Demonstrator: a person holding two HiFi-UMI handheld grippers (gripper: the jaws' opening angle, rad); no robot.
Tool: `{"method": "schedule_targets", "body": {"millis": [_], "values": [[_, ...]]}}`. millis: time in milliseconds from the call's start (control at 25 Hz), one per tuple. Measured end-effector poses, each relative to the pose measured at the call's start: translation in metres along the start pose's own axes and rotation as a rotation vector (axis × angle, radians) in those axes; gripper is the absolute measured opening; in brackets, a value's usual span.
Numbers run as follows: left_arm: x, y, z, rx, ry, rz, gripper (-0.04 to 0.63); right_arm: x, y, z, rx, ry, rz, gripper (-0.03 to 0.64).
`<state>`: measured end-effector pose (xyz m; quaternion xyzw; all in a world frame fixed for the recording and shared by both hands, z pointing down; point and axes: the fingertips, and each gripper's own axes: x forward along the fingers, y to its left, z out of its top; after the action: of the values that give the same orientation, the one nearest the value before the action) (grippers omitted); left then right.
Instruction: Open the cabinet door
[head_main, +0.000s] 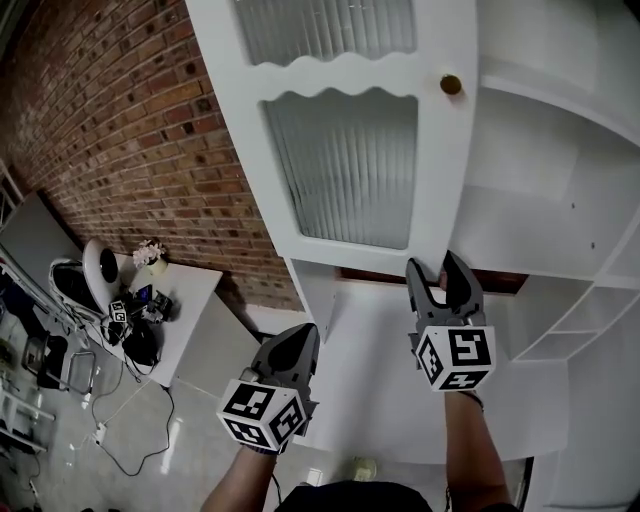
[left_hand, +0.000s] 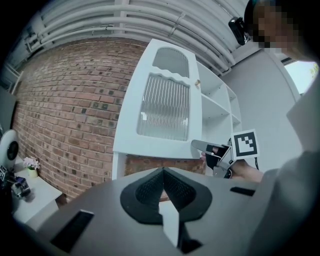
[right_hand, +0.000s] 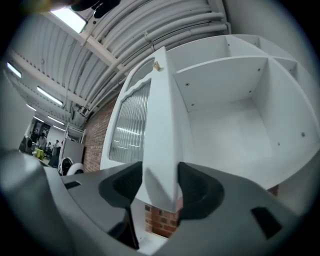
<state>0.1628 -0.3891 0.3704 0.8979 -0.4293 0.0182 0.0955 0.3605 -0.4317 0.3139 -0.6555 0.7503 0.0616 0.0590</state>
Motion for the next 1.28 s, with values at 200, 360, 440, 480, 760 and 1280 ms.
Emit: {"method": "schedule_targets", "body": {"millis": [200,360,440,480,760,1280], "values": [[-0.005,0.004,-0.01,-0.014,0.019,0.014,0.003,-0.009,-0.002,-0.001,0.001,0.012,0.023,0.143],[-0.015,0.004,-0.015,-0.011,0.025,0.014,0.003,-0.024,0.003,0.003,-0.005,-0.005,0.008,0.13],[-0.022,0.007,-0.018,-0.009,0.022,0.017,0.003,-0.031,0.008,0.002,-0.003,-0.018,-0.004,0.126],[-0.026,0.009,-0.019,-0.01,0.02,0.018,0.003,-0.034,0.011,0.002,0.0,-0.023,-0.009,0.126],[-0.055,0.01,-0.018,-0.003,-0.008,-0.017,0.003,-0.062,0.034,0.004,0.015,-0.015,-0.041,0.113],[-0.134,0.031,-0.025,0.006,-0.014,-0.085,0.003,-0.119,0.113,0.015,-0.012,0.001,-0.098,0.074]]}}
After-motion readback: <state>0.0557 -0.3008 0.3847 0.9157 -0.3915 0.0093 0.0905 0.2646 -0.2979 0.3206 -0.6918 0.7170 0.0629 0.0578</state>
